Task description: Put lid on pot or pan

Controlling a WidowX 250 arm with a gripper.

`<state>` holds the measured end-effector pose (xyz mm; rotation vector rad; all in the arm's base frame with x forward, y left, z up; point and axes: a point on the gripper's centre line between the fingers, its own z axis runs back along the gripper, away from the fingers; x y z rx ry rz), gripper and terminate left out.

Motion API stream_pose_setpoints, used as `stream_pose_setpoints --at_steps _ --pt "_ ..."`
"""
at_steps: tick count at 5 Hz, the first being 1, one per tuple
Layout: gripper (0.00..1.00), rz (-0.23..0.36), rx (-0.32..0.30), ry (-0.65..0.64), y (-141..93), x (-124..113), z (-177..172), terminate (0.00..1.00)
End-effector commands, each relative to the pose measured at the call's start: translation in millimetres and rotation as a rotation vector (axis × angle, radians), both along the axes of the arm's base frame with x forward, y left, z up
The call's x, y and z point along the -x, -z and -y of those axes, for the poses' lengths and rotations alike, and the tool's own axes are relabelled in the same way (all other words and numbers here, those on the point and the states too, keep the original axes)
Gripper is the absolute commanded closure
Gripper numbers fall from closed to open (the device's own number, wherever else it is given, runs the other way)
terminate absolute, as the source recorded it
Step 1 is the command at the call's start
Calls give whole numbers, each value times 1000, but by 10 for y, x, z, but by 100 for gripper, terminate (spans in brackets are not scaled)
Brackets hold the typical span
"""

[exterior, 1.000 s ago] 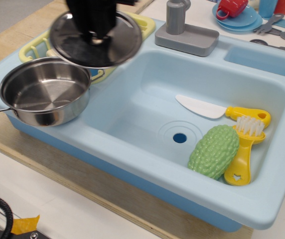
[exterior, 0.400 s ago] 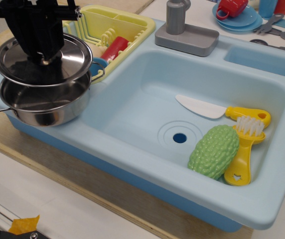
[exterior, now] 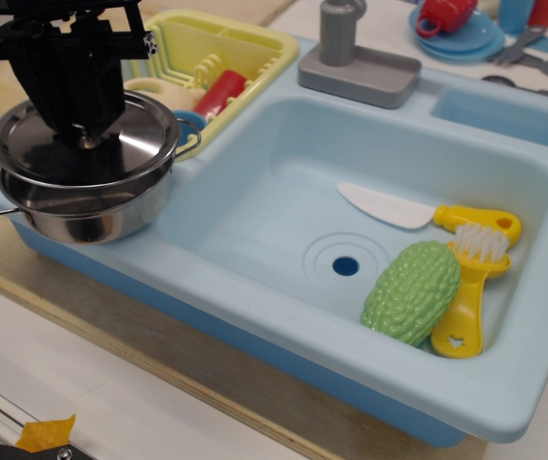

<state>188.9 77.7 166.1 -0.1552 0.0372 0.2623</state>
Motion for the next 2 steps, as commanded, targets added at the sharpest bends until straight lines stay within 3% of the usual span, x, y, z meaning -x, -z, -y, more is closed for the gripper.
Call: stream_pose_setpoints --at_steps 1,2 --pt "0 19 -5 -7 -68 -45 -37 0" --pt "0 19 -5 -7 -68 -45 -37 100"
